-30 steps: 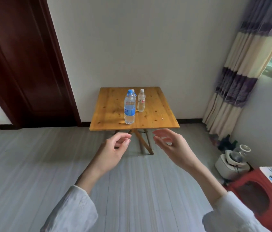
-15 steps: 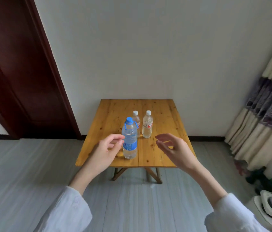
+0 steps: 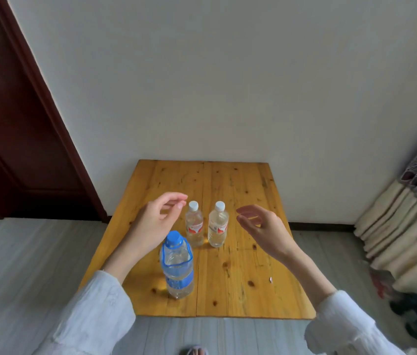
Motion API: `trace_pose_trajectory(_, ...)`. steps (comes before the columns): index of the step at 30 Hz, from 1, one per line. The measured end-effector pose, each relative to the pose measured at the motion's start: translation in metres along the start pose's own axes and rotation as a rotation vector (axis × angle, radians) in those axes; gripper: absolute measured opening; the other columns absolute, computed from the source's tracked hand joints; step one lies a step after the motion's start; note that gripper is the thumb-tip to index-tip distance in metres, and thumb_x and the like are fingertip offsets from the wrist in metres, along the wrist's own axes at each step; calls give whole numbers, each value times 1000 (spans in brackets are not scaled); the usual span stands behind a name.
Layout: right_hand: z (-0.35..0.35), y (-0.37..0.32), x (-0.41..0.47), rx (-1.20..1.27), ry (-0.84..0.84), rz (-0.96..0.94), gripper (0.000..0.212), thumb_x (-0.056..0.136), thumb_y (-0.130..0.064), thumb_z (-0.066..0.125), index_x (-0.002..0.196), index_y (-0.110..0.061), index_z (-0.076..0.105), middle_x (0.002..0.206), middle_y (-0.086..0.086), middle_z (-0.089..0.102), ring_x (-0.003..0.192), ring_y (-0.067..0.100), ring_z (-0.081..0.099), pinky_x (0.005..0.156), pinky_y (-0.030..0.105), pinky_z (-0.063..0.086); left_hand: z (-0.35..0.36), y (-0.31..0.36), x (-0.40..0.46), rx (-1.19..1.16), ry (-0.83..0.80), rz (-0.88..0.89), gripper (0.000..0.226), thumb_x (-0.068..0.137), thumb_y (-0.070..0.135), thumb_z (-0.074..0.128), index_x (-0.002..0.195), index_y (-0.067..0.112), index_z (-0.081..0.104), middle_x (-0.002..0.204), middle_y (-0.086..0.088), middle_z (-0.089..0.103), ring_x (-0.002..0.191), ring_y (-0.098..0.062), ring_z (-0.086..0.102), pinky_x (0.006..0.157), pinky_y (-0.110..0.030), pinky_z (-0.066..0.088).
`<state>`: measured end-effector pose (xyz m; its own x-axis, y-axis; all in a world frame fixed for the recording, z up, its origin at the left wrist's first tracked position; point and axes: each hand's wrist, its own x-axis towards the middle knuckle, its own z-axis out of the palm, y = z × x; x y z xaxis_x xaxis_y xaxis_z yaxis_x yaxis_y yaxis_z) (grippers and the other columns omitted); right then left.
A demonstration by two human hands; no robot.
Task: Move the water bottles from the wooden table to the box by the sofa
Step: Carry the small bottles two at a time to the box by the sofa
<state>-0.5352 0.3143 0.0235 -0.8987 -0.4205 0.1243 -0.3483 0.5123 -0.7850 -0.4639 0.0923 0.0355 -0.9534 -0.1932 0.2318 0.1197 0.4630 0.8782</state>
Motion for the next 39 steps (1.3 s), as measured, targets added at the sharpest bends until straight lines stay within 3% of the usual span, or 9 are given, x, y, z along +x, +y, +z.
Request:
trace_pose_trajectory(4,13,26,63,-21,16,35,27,89,-26,54,113,-14,59,109,-1,63,89,7,56,64,8,41,2,-44,70,-17,-25,-52,24,90,19,51,93,42,56,99,16,64,97,-3,59,82,-24,48)
trace_pose_trajectory(7,31,49,106,-71,1,99,29,88,-24,56,115,-13,57,117,4,61,96,13,57,76,17,45,5,-87,114,48,-100,-157,20,89,21,52,103,35,57,106,7,62,104,-12,57,88,-29,46)
trace_pose_trajectory(11,59,83,144,-213,-124,192,43,87,-24,57,128,-14,47,131,8,48,117,23,50,95,29,41,25,-137,148,209,-316,-322,39,86,23,58,123,27,49,126,-2,53,109,-16,51,92,-28,41)
trace_pose_trajectory(15,86,104,168,-292,-256,248,55,85,-24,59,135,-16,38,137,9,40,123,27,44,102,34,39,46,-167,159,294,-433,-372,56,85,25,60,135,31,36,140,4,37,124,-15,40,102,-29,34)
trace_pose_trajectory(20,111,115,185,-377,-300,312,56,83,-28,62,133,-16,39,132,11,42,118,31,45,98,38,42,67,-184,168,305,-518,-413,55,81,23,63,131,27,41,124,5,39,111,-15,44,101,-36,39)
trace_pose_trajectory(25,120,119,185,-424,-256,344,40,85,-18,57,122,-10,46,122,12,43,104,34,53,87,41,51,76,-191,175,382,-500,-318,29,78,14,64,105,21,56,103,2,41,101,-16,45,84,-27,40)
trace_pose_trajectory(29,111,124,178,-390,-218,378,38,83,-14,57,120,-8,48,121,13,43,99,36,55,85,43,52,78,-189,182,455,-547,-272,28,73,12,65,99,20,58,101,3,42,94,-13,46,75,-22,37)
trace_pose_trajectory(33,94,128,154,-360,-152,423,37,81,-16,57,117,-10,50,118,11,44,97,32,55,83,39,52,92,-173,179,486,-632,-213,26,73,15,64,98,22,59,102,4,43,95,-13,47,75,-23,38)
trace_pose_trajectory(39,42,119,84,-356,67,505,33,79,-21,59,110,-15,52,112,7,46,92,29,54,77,37,53,123,-114,174,519,-781,-45,27,71,14,62,93,28,57,104,3,48,100,-15,46,85,-36,47)
